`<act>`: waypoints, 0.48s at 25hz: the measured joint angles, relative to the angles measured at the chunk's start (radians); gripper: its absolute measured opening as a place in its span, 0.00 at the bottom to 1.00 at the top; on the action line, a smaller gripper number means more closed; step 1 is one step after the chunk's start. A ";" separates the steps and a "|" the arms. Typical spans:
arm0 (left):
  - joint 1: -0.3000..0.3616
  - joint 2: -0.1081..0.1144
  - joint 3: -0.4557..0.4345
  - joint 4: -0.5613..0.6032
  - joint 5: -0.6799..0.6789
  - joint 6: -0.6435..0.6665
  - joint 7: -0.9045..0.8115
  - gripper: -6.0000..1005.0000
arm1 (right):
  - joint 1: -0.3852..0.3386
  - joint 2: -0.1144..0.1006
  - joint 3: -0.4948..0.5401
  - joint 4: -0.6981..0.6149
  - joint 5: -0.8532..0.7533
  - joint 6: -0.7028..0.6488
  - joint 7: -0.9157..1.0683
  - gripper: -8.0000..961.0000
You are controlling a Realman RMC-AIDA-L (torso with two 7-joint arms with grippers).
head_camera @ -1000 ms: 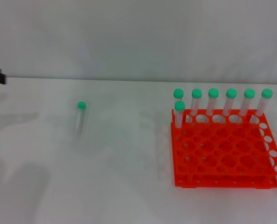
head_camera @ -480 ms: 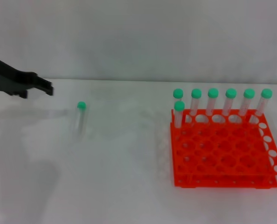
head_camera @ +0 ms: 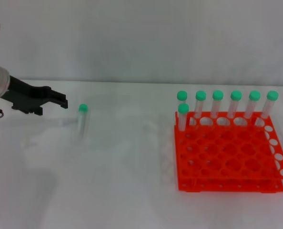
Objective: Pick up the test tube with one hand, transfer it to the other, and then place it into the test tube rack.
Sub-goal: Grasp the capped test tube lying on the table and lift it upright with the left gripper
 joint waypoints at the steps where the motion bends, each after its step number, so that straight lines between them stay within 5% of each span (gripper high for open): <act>1: 0.005 0.003 0.000 0.006 -0.002 0.000 -0.008 0.84 | 0.001 0.000 0.000 0.000 0.000 0.000 0.000 0.89; 12: 0.026 0.006 -0.001 0.079 -0.026 -0.044 -0.044 0.84 | 0.011 -0.003 0.000 -0.008 0.000 0.000 -0.001 0.89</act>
